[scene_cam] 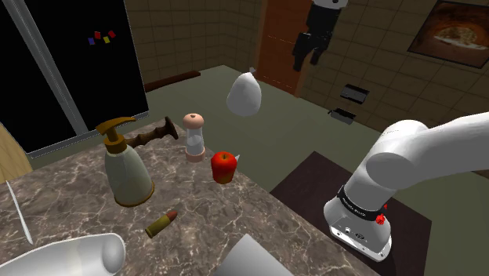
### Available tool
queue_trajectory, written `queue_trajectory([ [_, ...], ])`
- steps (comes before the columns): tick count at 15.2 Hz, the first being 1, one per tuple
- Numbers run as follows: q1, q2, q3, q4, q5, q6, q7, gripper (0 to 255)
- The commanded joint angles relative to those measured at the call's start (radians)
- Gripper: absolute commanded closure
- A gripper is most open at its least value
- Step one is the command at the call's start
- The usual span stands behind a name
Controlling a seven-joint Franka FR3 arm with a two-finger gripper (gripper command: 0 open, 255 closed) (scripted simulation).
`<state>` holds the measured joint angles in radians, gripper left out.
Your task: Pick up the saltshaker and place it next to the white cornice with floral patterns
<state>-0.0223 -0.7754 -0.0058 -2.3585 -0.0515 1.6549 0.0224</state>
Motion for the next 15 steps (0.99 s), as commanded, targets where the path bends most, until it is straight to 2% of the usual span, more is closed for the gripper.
queue_trajectory([
  [1, 0.0, 0.0, 0.0, 0.0, 0.0, 0.0, 0.0, 0],
  [8, 0.036, 0.178, 0.132, 0.042, 0.04, 0.111, 0.141, 0],
  [15, 0.056, 0.399, 0.255, 0.145, 0.031, 0.199, 0.286, 0],
])
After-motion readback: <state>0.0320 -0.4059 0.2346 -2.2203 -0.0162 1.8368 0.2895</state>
